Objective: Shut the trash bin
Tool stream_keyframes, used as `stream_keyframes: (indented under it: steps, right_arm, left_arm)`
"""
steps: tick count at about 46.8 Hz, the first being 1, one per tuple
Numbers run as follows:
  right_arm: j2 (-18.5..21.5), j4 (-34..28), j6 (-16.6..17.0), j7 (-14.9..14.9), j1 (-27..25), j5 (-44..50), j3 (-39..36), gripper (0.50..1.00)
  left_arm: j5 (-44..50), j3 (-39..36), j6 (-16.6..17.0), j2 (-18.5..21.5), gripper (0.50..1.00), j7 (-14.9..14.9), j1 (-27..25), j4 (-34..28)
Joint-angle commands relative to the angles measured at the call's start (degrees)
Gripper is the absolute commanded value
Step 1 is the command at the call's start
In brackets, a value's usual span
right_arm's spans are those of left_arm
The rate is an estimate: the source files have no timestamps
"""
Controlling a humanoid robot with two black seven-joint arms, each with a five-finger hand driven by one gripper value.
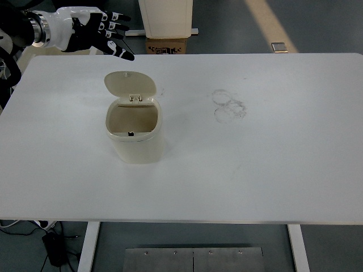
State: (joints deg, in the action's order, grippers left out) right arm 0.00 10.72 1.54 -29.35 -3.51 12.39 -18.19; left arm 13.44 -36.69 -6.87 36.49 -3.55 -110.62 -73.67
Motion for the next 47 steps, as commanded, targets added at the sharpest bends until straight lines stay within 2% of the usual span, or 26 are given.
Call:
stream_keyframes:
  steps: [1, 18, 31, 47]
  right_arm:
    - [0.0, 0.0, 0.0, 0.0, 0.1, 0.0, 0.0, 0.991]
    - [0.0, 0.0, 0.0, 0.0, 0.1, 0.0, 0.0, 0.991]
    - [0.0, 0.0, 0.0, 0.0, 0.1, 0.0, 0.0, 0.991]
    - [0.0, 0.0, 0.0, 0.0, 0.2, 0.0, 0.0, 0.991]
  left_arm:
    - [0.0, -4.6, -0.5, -1.5, 1.0, -0.4, -3.2, -0.2]
    - [0.0, -10.9, -3.2, -6.3, 1.0, -0.5, -7.6, -0.7]
    - [0.0, -14.1, -3.1, -8.0, 1.0, -0.5, -11.5, -6.5]
    - [0.1, -15.9, -3.1, -10.4, 1.0, -0.6, -15.0, -7.9]
